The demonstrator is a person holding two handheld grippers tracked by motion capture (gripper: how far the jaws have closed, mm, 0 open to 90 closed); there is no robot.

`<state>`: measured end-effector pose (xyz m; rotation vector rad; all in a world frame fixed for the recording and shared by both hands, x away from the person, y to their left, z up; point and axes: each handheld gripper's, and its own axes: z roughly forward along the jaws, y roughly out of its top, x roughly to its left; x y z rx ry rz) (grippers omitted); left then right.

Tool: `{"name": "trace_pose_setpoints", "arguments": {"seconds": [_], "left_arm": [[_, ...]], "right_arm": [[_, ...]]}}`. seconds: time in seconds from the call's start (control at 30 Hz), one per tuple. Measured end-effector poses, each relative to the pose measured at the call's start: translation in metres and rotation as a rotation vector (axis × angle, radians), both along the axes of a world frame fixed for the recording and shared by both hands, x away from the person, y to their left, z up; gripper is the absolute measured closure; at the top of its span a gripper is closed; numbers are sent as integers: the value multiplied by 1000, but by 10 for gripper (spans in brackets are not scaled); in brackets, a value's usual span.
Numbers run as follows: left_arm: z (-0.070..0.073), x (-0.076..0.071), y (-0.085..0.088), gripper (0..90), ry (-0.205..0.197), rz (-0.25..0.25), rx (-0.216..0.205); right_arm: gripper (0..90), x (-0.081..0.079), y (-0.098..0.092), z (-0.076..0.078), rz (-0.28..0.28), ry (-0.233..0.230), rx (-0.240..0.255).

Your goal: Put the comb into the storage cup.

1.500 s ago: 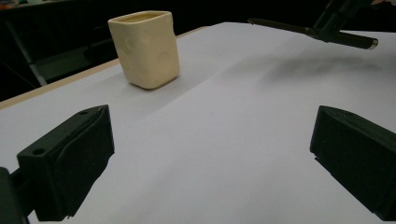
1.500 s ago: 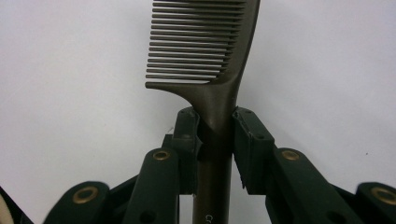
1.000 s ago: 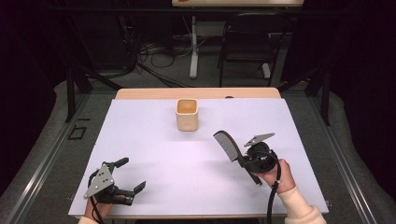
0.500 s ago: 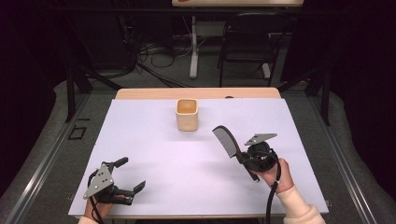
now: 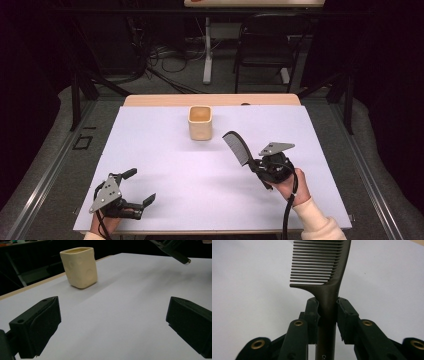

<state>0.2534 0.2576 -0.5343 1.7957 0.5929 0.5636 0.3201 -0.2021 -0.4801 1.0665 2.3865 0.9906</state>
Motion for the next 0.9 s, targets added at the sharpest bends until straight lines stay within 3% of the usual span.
{"name": "trace_pose_setpoints", "arguments": {"seconds": [0.27,0.9], "left_arm": [[0,0,0,0,-2,7,0],[0,0,1,0,-1,5,2]], "right_arm": [[722,6,7,-2,25,-13,4],[723,22,18,2,20,-74,51]]}}
